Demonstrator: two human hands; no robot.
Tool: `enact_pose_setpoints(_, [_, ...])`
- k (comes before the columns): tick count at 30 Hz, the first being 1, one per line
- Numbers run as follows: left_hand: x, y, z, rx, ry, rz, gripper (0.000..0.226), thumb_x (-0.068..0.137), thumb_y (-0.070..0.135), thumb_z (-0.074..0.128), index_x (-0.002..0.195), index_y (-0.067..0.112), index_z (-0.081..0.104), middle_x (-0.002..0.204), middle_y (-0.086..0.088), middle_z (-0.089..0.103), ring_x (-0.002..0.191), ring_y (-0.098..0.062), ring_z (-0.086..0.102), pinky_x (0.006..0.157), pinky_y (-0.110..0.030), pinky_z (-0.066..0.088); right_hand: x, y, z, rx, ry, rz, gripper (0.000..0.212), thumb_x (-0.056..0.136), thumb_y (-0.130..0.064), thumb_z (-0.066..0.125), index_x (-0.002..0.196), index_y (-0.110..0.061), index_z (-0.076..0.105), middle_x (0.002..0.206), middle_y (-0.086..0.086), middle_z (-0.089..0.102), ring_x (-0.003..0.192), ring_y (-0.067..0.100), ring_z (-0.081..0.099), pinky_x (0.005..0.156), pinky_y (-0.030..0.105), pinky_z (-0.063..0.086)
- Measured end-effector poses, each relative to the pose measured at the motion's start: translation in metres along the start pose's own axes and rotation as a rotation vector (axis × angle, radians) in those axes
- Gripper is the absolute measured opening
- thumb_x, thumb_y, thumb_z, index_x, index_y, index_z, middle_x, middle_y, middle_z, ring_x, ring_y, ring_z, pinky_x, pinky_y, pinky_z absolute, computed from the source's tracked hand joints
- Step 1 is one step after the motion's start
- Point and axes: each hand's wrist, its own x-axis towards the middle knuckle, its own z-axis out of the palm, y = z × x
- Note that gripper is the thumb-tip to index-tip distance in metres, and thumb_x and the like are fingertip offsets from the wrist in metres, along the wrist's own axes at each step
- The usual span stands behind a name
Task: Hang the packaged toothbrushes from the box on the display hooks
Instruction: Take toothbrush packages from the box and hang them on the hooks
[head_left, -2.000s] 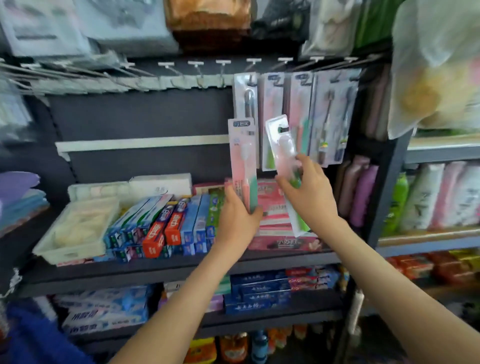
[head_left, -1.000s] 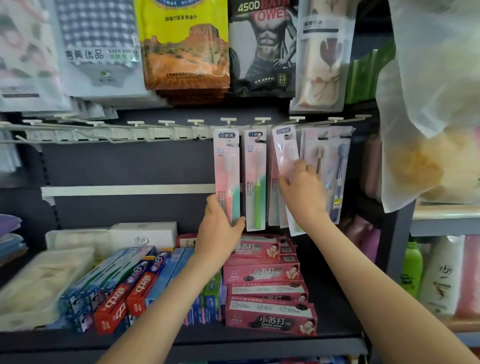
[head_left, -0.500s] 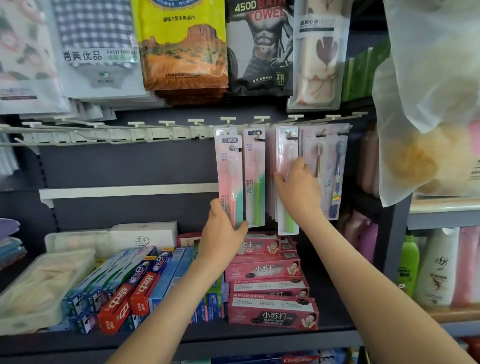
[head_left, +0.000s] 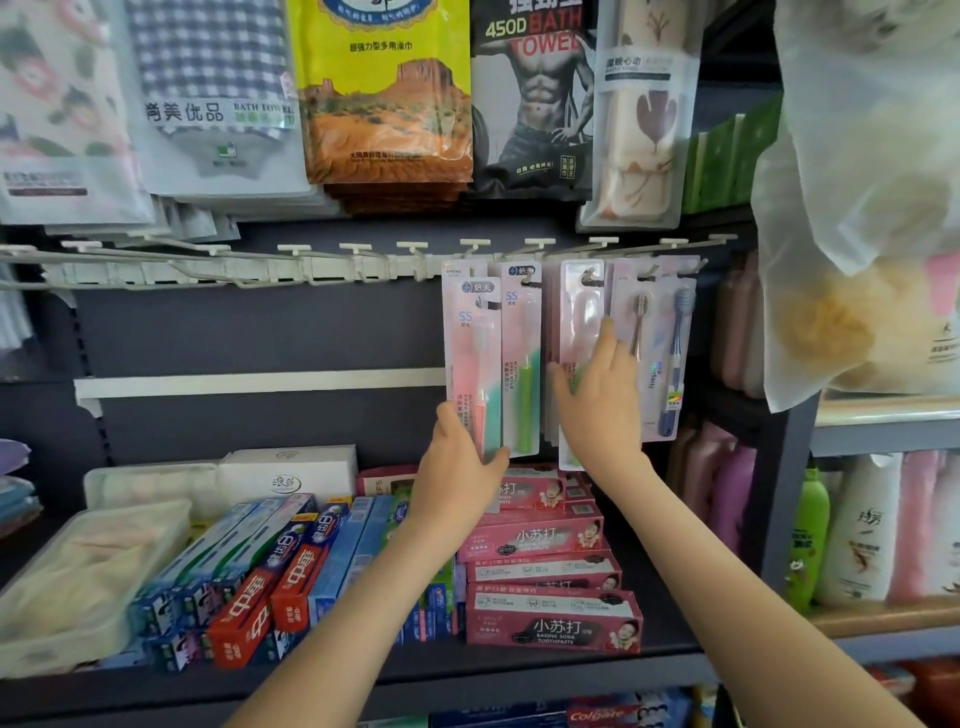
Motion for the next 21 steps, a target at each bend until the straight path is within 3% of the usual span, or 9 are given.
enact_pose_setpoints(2, [-0.001, 0.0, 0.001, 0.016, -0.006, 0.019, 0.057, 0.091, 0.033, 0.064, 0.13, 0.012, 0.029, 0.122, -0.006, 0.054, 0.089, -0.019, 0.059, 0.056, -0.017, 0.04, -0.013, -0.017, -0.003, 0.149, -0.019, -0.084, 0.064, 0.097, -0.026, 0.053, 0.15, -0.008, 0.021, 0.134, 0.013, 0.046, 0.121, 0.025, 0.046, 0.098, 0.034, 0.041])
enact_pose_setpoints(6, [0.001, 0.004, 0.003, 0.059, 0.003, 0.08, 0.063, 0.094, 0.035, 0.058, 0.142, 0.008, 0.026, 0.133, -0.01, 0.051, 0.11, -0.027, 0.059, 0.071, -0.036, 0.05, -0.039, -0.049, -0.003, 0.289, -0.08, -0.141, 0.062, 0.098, -0.027, 0.051, 0.151, -0.016, 0.019, 0.13, 0.005, 0.046, 0.108, 0.017, 0.049, 0.081, 0.027, 0.044])
enact_pose_setpoints(11, [0.003, 0.006, 0.002, 0.15, 0.049, 0.241, 0.069, 0.098, 0.025, 0.051, 0.152, 0.006, 0.012, 0.144, -0.011, 0.042, 0.122, -0.026, 0.052, 0.081, -0.039, 0.054, -0.033, -0.058, 0.005, 0.353, -0.109, 0.017, 0.079, 0.094, -0.035, 0.057, 0.153, -0.016, 0.008, 0.143, 0.0, 0.037, 0.107, 0.002, 0.041, 0.082, 0.015, 0.033])
enact_pose_setpoints(14, [0.004, 0.007, 0.004, 0.128, 0.015, 0.274, 0.075, 0.098, 0.031, 0.052, 0.153, 0.008, 0.006, 0.152, -0.008, 0.033, 0.129, -0.024, 0.047, 0.086, -0.038, 0.052, -0.023, -0.058, 0.011, 0.439, -0.118, 0.076, 0.081, 0.091, -0.029, 0.063, 0.153, -0.017, 0.013, 0.14, 0.003, 0.041, 0.12, 0.014, 0.046, 0.095, 0.023, 0.04])
enact_pose_setpoints(16, [0.007, 0.004, 0.005, 0.154, -0.001, 0.314, 0.085, 0.094, 0.041, 0.055, 0.153, 0.01, 0.004, 0.157, -0.005, 0.025, 0.139, -0.02, 0.035, 0.1, -0.035, 0.046, -0.017, -0.054, 0.014, 0.421, -0.113, 0.061, 0.079, 0.09, -0.024, 0.064, 0.153, -0.019, 0.017, 0.137, 0.003, 0.044, 0.123, 0.016, 0.045, 0.099, 0.025, 0.039])
enact_pose_setpoints(18, [0.01, -0.002, 0.005, 0.154, 0.0, 0.334, 0.089, 0.092, 0.048, 0.056, 0.154, 0.009, 0.004, 0.16, -0.004, 0.016, 0.145, -0.018, 0.02, 0.116, -0.033, 0.028, -0.01, -0.046, 0.014, 0.311, -0.122, -0.008, 0.077, 0.09, -0.02, 0.062, 0.152, -0.021, 0.018, 0.132, 0.004, 0.046, 0.119, 0.019, 0.045, 0.096, 0.026, 0.038])
enact_pose_setpoints(21, [0.022, -0.014, 0.002, 0.208, 0.049, 0.334, 0.087, 0.094, 0.052, 0.048, 0.153, 0.005, 0.005, 0.161, -0.009, 0.009, 0.148, -0.021, 0.01, 0.122, -0.037, 0.009, 0.003, -0.034, 0.012, 0.103, -0.155, -0.114, 0.075, 0.091, -0.016, 0.058, 0.153, -0.02, 0.016, 0.129, 0.008, 0.047, 0.115, 0.026, 0.044, 0.095, 0.035, 0.041])
